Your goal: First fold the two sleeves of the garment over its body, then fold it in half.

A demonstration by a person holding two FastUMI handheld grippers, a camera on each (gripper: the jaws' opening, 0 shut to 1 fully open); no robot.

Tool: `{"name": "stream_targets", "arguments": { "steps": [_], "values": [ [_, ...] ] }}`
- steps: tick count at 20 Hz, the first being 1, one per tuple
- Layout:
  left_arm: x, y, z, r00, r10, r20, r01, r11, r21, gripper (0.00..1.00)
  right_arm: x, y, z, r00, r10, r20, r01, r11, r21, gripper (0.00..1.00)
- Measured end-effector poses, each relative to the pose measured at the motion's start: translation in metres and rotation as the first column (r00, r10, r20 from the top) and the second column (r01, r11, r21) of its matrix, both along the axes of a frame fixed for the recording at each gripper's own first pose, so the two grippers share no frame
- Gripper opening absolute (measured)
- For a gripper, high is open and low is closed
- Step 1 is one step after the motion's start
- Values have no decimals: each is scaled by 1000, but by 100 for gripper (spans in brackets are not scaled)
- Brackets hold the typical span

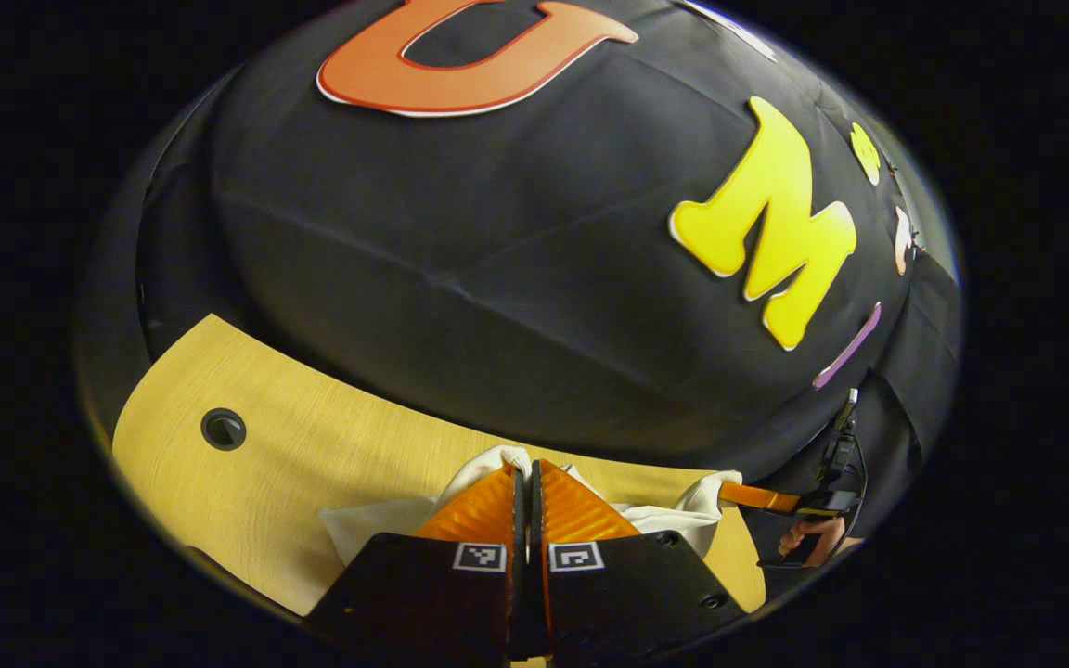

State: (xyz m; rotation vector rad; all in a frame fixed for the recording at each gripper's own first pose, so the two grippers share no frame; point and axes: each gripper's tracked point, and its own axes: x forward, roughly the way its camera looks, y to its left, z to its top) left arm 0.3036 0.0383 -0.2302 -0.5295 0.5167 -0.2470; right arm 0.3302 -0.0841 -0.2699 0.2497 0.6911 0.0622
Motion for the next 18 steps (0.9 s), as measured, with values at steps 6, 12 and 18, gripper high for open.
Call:
{"name": "stream_targets", "arguments": {
  "steps": [6, 12, 18],
  "values": [
    [24, 9, -75, 994, 61, -91, -55, 996, 65, 3, 21, 7, -56, 999, 14, -46, -16, 999, -47, 1],
    [15, 16, -77, 986, 113, -119, -94, 984, 152, 27, 20, -8, -50, 999, -28, -18, 27, 999, -41, 31],
    [-13, 53, 3, 983, 178, 34, -180, 940, 291, 99, -15, -31, 22, 993, -58, 106, 70, 991, -111, 63]
  ]
}}
